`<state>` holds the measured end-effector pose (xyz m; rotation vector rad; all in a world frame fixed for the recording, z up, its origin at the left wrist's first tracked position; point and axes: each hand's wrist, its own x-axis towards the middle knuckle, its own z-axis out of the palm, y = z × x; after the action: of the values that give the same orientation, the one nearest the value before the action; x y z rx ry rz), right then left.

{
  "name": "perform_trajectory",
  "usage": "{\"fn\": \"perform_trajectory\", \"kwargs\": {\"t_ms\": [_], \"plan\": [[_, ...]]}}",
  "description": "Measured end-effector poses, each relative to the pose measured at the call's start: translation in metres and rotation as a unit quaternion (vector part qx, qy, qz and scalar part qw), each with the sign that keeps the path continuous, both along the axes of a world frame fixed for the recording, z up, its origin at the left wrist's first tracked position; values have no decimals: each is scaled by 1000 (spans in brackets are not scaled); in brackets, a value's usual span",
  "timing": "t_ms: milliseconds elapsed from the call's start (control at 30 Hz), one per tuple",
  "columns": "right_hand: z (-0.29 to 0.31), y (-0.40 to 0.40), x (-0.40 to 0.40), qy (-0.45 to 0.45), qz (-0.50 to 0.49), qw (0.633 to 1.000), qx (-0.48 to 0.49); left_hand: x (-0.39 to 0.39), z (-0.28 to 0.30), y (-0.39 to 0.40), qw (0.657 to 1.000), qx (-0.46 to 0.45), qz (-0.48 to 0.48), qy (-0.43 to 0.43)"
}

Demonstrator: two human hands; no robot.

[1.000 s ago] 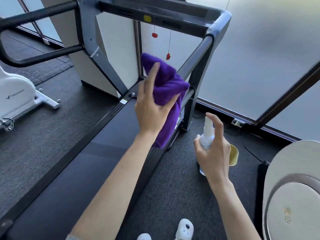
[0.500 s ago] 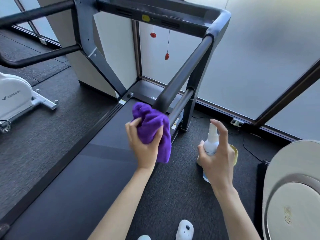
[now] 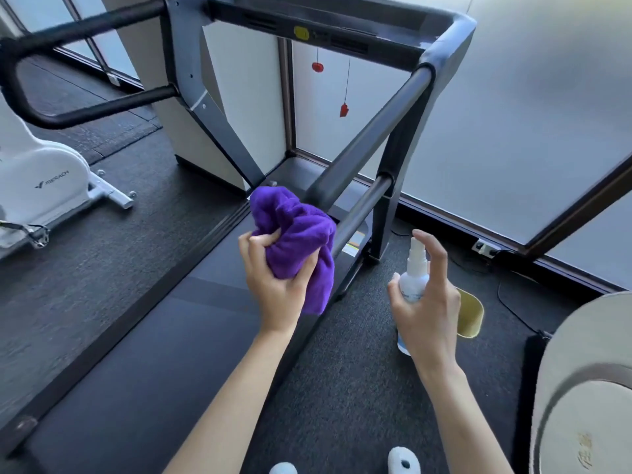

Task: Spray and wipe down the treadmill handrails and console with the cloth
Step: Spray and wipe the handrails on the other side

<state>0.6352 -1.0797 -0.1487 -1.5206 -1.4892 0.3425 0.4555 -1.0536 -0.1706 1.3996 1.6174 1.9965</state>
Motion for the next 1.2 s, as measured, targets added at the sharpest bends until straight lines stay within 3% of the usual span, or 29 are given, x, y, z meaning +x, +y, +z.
{"fn": "perform_trajectory", "kwargs": {"t_ms": [233,433,600,900,1200], "plan": [[4,36,49,-3,120,993,-7,22,-14,-14,987,3,162,22],[6,74,88,-51,240,969,-27,51,-16,-16,963,-24,265,-35],[0,113,91,-66,292,953,-43,59,-17,-8,947,-14,312,-73],[-21,163,71,-153,364,917,-60,54,-20,-22,951,-25,305,-35],[-32,196,58,-203,456,865,-58,95,-29,-46,898,-46,434,-52]]}}
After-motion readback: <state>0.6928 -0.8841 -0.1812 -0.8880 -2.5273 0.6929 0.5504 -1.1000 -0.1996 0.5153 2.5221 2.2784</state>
